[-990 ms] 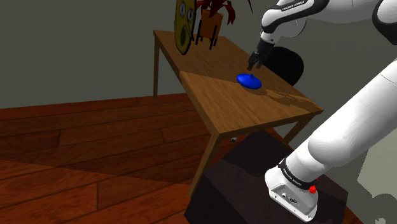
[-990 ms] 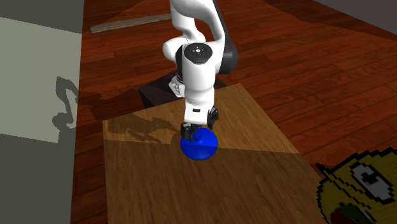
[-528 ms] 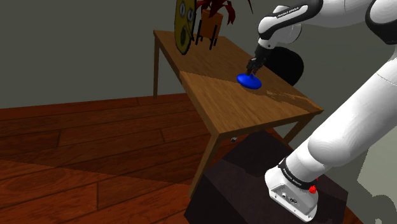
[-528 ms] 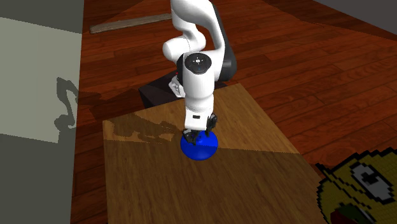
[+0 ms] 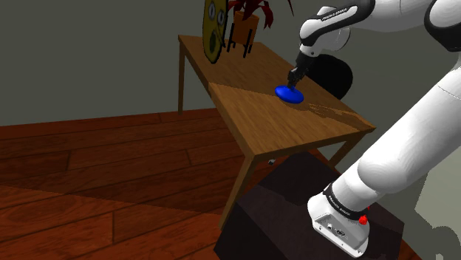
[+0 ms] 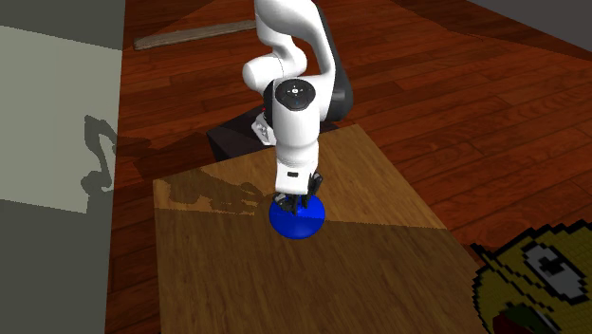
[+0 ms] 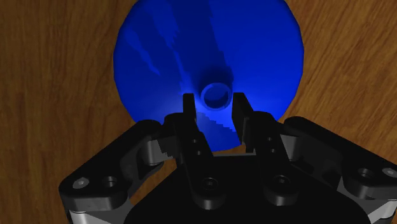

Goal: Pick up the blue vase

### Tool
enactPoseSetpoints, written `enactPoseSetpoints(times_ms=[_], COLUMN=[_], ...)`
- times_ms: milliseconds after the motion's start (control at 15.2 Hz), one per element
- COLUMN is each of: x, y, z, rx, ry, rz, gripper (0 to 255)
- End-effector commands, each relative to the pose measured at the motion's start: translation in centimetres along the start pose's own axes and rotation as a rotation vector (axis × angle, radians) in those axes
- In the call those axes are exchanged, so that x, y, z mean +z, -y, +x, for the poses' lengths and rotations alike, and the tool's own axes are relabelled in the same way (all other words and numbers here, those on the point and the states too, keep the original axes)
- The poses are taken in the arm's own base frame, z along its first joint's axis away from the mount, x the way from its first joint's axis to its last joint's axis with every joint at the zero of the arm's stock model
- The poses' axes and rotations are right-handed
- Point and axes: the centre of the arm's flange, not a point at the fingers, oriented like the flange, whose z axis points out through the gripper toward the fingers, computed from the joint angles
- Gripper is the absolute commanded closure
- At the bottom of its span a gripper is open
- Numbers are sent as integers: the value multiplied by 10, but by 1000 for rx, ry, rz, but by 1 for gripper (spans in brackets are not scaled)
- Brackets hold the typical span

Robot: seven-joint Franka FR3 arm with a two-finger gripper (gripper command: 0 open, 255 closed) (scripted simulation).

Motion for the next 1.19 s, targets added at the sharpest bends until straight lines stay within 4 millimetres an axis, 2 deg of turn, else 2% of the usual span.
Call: enactPoseSetpoints(times_ms=[0, 990, 1122], x=[1, -78, -79], y=[0, 0, 0], z=[0, 3, 3], rx=[0, 0, 0], ry=[1, 1, 1], rz=[0, 0, 0], gripper=[255, 255, 255])
